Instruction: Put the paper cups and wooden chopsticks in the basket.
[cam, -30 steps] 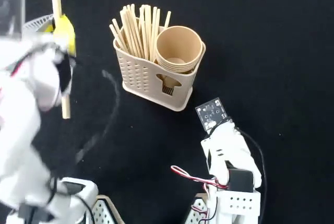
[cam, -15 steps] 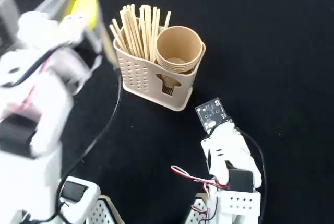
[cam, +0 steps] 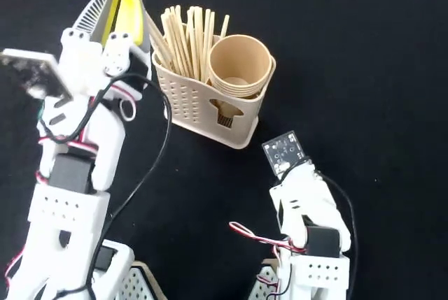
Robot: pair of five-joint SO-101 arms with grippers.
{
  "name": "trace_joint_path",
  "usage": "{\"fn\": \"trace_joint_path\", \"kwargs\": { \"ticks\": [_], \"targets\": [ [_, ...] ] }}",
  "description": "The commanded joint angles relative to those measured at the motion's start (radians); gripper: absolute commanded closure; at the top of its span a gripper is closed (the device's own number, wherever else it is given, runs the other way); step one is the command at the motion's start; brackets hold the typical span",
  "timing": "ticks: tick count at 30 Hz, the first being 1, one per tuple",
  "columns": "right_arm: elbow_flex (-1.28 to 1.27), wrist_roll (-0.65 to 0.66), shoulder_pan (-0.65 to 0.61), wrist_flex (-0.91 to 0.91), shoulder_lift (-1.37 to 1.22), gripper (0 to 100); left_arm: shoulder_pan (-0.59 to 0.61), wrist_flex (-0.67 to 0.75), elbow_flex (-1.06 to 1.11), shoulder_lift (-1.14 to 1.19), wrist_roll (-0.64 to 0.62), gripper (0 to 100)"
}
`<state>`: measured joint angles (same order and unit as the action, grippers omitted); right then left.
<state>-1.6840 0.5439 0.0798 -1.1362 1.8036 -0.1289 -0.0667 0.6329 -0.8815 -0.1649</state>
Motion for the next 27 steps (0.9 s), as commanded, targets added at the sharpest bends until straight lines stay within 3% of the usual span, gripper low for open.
{"fn": "trace_joint_path", "kwargs": {
  "ticks": [1, 7, 15, 21, 27],
  "targets": [
    [0.005, 0.003, -0.006, 0.017, 0.071, 94.6, 0.012, 0.017, -0.012, 0.071, -0.012, 97],
    [0.005, 0.003, -0.006, 0.017, 0.071, 94.6, 0.036, 0.123, -0.015, 0.232, -0.014, 97],
    [0.007, 0.003, -0.006, 0.017, 0.071, 94.6, 0.054, 0.095, -0.031, 0.361, -0.014, 97],
    [0.007, 0.003, -0.006, 0.017, 0.071, 94.6, -0.022, -0.161, -0.079, 0.361, -0.012, 88],
    [0.007, 0.003, -0.006, 0.017, 0.071, 94.6, -0.036, -0.557, -0.188, 0.362, -0.005, 83]
  ]
}}
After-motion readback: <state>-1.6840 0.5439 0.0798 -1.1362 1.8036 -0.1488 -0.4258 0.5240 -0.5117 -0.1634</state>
